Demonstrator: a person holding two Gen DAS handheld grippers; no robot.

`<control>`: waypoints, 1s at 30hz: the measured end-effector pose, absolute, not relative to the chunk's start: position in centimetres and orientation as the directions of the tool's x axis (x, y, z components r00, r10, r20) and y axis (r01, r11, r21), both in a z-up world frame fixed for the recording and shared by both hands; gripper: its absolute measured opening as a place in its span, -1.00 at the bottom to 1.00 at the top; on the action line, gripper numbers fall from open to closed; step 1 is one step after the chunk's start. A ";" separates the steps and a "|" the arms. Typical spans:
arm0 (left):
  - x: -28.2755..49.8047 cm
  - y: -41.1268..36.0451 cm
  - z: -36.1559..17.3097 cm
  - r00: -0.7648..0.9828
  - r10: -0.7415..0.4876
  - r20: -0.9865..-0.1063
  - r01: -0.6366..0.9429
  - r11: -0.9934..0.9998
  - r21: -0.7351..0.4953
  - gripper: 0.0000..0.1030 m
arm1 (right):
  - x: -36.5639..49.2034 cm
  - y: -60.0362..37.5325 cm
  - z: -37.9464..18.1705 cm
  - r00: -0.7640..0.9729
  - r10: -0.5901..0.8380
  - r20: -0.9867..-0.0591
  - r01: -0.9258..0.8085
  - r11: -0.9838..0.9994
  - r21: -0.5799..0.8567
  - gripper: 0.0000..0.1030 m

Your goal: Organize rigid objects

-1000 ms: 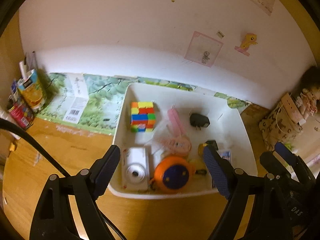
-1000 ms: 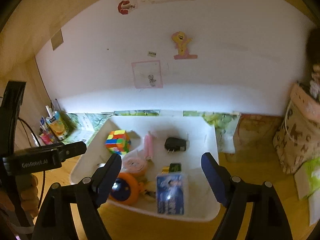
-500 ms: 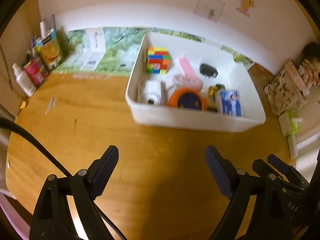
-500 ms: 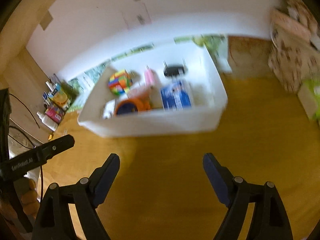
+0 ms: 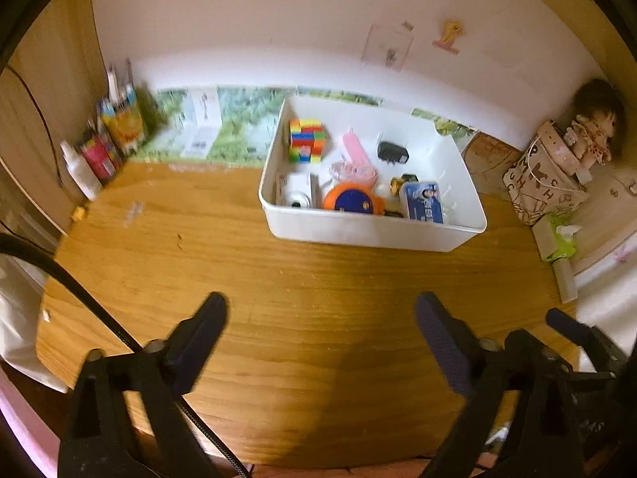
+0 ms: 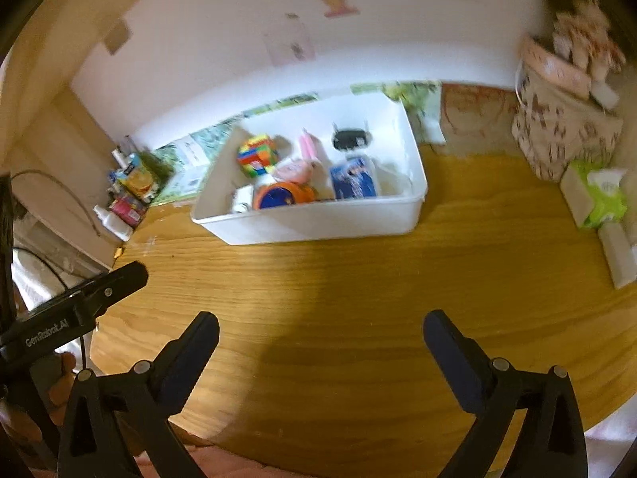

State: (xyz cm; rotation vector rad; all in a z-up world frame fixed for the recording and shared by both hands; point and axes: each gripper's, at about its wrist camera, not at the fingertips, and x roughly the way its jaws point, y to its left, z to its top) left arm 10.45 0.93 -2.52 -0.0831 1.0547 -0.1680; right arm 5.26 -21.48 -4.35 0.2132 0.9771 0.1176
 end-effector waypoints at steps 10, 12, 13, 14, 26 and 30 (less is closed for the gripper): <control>7.7 -0.1 -0.6 0.612 -0.033 -0.790 0.035 0.999 -0.014 0.99 | 2.7 -21.7 -3.2 0.638 0.125 -0.760 0.042 0.980 0.196 1.00; 7.2 0.1 -0.7 0.611 -0.014 -0.791 0.014 1.000 -0.007 0.99 | 2.4 -21.7 -3.5 0.626 0.123 -0.770 0.054 0.978 0.200 1.00; 7.0 0.2 -1.0 0.602 -0.008 -0.799 0.007 1.000 -0.004 0.99 | 2.2 -21.7 -3.5 0.624 0.117 -0.772 0.059 0.979 0.197 1.00; 6.8 0.2 -1.1 0.598 -0.006 -0.802 0.007 1.000 -0.002 0.99 | 1.9 -21.7 -3.5 0.626 0.115 -0.771 0.063 0.978 0.197 1.00; 3.8 -0.8 -0.1 0.656 0.051 -0.753 0.009 0.997 0.075 0.99 | 0.1 -21.0 -2.7 0.670 0.080 -0.738 0.052 0.987 0.154 1.00; 3.1 -1.5 0.5 0.688 0.081 -0.721 0.008 0.993 0.119 0.99 | -0.1 -20.8 -2.4 0.678 0.069 -0.731 0.044 0.990 0.134 1.00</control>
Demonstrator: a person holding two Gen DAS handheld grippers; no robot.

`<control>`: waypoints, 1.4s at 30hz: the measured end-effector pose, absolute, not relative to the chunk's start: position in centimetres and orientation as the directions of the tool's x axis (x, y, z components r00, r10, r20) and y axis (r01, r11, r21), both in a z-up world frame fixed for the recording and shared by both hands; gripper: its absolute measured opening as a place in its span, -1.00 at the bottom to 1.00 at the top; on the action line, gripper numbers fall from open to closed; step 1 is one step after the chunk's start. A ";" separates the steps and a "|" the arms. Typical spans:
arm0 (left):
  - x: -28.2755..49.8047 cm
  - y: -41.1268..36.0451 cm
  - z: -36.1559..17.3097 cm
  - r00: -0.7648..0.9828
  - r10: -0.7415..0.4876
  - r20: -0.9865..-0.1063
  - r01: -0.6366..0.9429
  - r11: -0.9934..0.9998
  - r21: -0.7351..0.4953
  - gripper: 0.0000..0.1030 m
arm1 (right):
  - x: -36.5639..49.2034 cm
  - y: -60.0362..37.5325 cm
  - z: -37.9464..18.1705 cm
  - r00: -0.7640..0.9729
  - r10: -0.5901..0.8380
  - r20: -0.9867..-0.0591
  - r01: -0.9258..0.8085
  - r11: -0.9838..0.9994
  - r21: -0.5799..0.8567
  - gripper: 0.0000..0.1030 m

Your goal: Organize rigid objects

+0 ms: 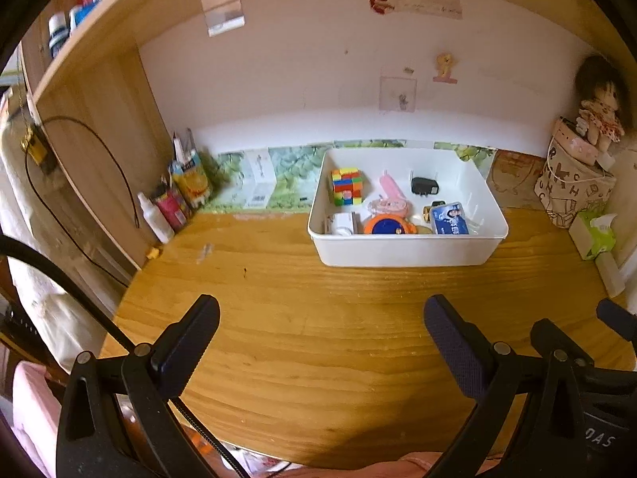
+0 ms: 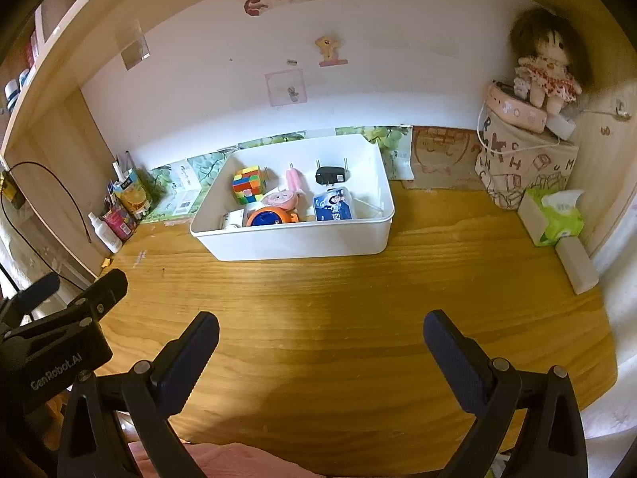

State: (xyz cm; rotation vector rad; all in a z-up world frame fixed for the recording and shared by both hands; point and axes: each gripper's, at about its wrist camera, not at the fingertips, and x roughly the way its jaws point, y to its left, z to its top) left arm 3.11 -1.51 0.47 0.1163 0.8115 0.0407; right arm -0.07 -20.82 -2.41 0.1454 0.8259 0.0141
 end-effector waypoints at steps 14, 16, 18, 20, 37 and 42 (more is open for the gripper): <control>2.8 -2.3 0.9 0.716 0.099 -0.691 0.019 0.987 0.161 0.99 | 0.1 -21.0 -2.6 0.675 0.064 -0.735 0.052 0.990 0.133 1.00; 3.0 -2.4 0.9 0.714 0.097 -0.693 0.024 0.986 0.164 0.99 | 0.1 -21.1 -2.6 0.673 0.063 -0.737 0.055 0.989 0.135 1.00; 3.1 -2.5 0.8 0.712 0.095 -0.695 0.028 0.986 0.164 0.99 | 0.2 -21.1 -2.7 0.670 0.065 -0.739 0.056 0.989 0.137 1.00; 3.2 -2.6 0.7 0.711 0.094 -0.697 0.031 0.986 0.165 0.99 | 0.3 -21.2 -2.7 0.668 0.063 -0.741 0.058 0.989 0.137 1.00; 3.9 -2.6 0.2 0.683 0.091 -0.724 0.041 0.986 0.162 0.99 | 0.6 -20.9 -3.1 0.645 0.046 -0.763 0.076 0.989 0.124 1.00; 3.9 -2.5 0.2 0.684 0.094 -0.723 0.040 0.985 0.167 0.99 | 0.7 -20.9 -3.1 0.644 0.046 -0.763 0.076 0.989 0.124 1.00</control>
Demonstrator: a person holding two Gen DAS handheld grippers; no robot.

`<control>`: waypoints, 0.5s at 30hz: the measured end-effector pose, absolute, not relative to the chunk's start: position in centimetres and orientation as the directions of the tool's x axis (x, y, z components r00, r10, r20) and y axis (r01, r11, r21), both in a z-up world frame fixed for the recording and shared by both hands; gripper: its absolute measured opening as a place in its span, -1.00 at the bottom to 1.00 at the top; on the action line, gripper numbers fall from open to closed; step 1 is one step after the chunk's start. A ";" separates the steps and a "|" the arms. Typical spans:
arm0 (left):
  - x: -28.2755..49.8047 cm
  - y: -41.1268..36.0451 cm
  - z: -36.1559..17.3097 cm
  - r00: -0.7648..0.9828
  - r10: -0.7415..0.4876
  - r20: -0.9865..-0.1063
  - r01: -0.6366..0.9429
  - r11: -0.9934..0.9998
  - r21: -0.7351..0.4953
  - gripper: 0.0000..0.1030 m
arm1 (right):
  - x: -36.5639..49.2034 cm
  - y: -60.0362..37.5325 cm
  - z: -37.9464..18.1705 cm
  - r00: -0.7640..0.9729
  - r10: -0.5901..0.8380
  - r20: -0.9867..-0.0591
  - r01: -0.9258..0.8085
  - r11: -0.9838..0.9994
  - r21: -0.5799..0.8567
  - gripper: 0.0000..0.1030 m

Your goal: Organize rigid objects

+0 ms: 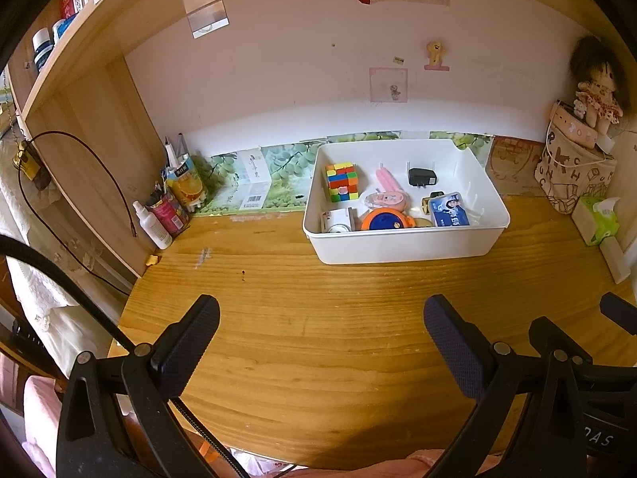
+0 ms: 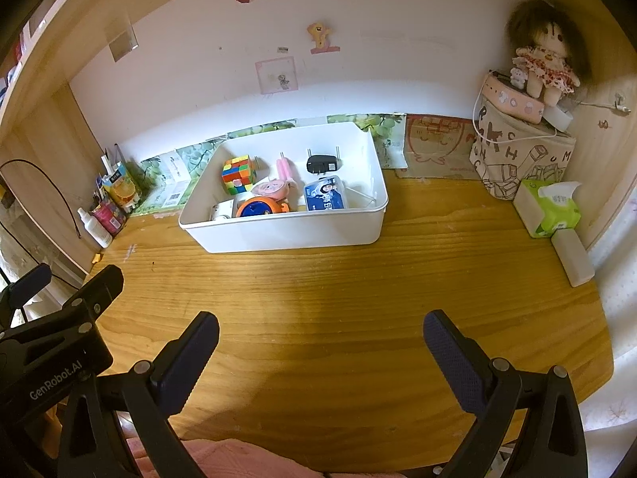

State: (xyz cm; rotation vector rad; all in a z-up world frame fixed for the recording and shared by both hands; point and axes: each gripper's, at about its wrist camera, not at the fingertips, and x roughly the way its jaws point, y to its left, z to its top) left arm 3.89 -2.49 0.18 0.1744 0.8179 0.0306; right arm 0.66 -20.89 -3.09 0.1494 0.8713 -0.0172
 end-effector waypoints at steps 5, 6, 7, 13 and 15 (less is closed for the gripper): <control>4.0 -2.4 0.1 0.678 0.088 -0.729 0.047 0.986 0.163 0.99 | 0.7 -20.9 -3.1 0.642 0.044 -0.765 0.078 0.989 0.122 1.00; 4.0 -2.4 0.0 0.677 0.089 -0.731 0.047 0.985 0.163 0.99 | 0.7 -20.9 -3.2 0.641 0.045 -0.766 0.077 0.989 0.123 1.00; 4.0 -2.4 0.0 0.677 0.088 -0.731 0.048 0.985 0.164 0.99 | 0.7 -20.9 -3.2 0.641 0.046 -0.766 0.076 0.990 0.122 1.00; 4.1 -2.4 0.0 0.674 0.085 -0.734 0.051 0.986 0.161 0.99 | 0.7 -21.0 -3.4 0.638 0.042 -0.769 0.077 0.990 0.119 1.00; 4.1 -2.4 -0.1 0.673 0.085 -0.735 0.052 0.986 0.161 0.99 | 0.7 -21.0 -3.4 0.637 0.041 -0.770 0.078 0.990 0.117 1.00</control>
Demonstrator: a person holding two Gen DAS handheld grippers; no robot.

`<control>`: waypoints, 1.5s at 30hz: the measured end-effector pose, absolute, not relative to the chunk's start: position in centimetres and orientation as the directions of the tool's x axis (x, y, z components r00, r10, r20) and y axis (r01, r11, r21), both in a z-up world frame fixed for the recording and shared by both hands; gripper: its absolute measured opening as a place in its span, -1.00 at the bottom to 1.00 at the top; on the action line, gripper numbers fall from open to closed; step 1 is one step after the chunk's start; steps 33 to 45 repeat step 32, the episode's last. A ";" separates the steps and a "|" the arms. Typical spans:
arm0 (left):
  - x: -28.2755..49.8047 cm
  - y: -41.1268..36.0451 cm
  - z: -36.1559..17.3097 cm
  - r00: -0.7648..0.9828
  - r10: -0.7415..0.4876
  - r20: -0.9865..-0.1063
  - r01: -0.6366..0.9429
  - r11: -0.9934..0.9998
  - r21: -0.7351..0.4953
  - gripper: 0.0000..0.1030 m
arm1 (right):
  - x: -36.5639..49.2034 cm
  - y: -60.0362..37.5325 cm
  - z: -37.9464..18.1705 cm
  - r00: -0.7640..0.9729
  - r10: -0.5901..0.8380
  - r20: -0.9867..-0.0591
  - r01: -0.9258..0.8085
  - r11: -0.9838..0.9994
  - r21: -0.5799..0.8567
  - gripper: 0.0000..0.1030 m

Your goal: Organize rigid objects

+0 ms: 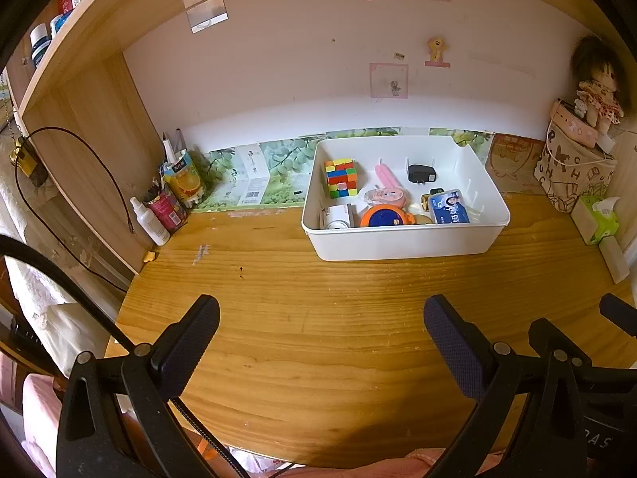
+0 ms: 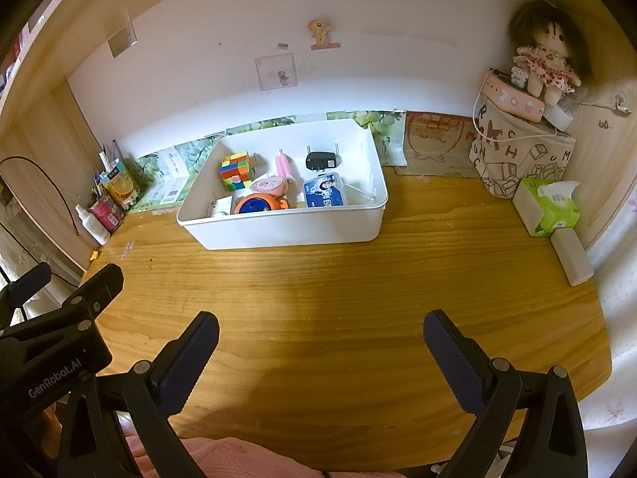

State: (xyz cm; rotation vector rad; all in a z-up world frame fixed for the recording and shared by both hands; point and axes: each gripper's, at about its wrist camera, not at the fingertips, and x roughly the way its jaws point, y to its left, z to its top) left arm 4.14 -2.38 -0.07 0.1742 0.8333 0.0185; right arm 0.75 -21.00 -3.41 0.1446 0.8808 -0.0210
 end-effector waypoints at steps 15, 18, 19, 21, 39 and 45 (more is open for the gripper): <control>4.6 -2.3 -0.3 0.659 0.083 -0.747 0.052 0.987 0.155 0.99 | 0.9 -20.6 -3.6 0.620 0.034 -0.784 0.083 0.991 0.109 1.00; 4.6 -2.2 -0.3 0.658 0.081 -0.749 0.053 0.987 0.154 0.99 | 1.0 -20.5 -3.6 0.617 0.032 -0.786 0.083 0.991 0.105 1.00; 4.6 -2.2 -0.3 0.657 0.080 -0.749 0.053 0.987 0.153 0.99 | 1.0 -20.5 -3.6 0.616 0.032 -0.787 0.082 0.991 0.104 1.00; 4.7 -2.2 -0.3 0.658 0.080 -0.749 0.054 0.987 0.153 0.99 | 1.1 -20.4 -3.6 0.615 0.030 -0.788 0.082 0.991 0.102 1.00; 4.9 -2.3 -0.6 0.650 0.077 -0.756 0.056 0.987 0.149 0.99 | 1.3 -20.2 -3.7 0.605 0.025 -0.796 0.091 0.991 0.100 1.00; 4.9 -2.3 -0.6 0.650 0.077 -0.756 0.056 0.987 0.149 0.99 | 1.3 -20.2 -3.7 0.605 0.025 -0.796 0.091 0.991 0.100 1.00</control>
